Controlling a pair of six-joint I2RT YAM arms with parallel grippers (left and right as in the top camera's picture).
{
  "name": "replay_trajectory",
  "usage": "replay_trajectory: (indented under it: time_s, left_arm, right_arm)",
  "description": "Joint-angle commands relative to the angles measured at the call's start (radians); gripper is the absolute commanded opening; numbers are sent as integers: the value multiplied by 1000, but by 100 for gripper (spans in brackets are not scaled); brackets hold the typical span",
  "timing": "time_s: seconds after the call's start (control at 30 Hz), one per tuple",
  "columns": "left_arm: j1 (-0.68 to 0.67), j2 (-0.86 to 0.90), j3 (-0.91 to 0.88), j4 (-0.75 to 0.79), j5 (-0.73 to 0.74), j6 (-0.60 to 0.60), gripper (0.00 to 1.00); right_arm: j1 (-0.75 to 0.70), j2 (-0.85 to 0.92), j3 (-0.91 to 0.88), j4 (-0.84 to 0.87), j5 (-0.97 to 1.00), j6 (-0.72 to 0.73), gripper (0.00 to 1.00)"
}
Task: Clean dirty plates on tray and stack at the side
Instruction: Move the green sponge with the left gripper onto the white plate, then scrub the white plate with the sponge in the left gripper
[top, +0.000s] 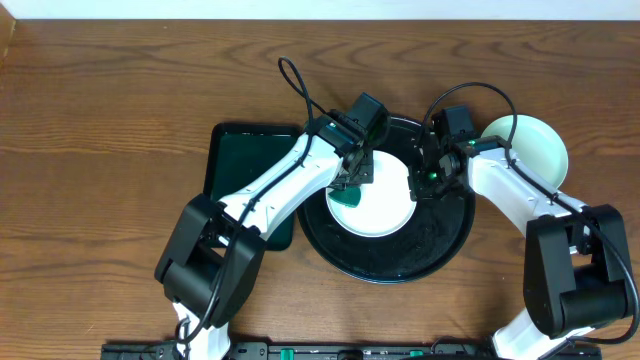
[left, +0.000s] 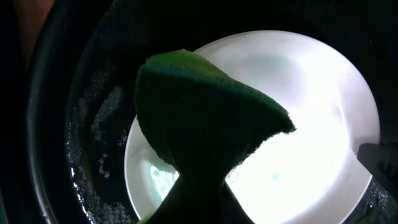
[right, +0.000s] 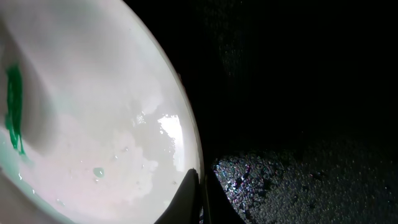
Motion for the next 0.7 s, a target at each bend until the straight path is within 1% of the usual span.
replay_trajectory:
  time_s: [0.0, 0.1, 0.23, 0.47, 0.67]
  left_arm:
    - [5, 44, -6, 4, -21, -8, 7]
    - [5, 76, -6, 6, -27, -8, 7]
    - [5, 111, -6, 8, -68, -5, 7]
    - [2, 169, -6, 6, -68, -4, 7]
    - [1, 178, -20, 0, -68, -4, 7]
  right_arm:
    - [5, -25, 1, -1, 6, 3, 1]
    - [5, -25, 1, -2, 6, -2, 1]
    - [5, -25, 1, -1, 6, -8, 1]
    - [5, -25, 0, -1, 6, -17, 1]
    - [10, -25, -5, 5, 6, -35, 1]
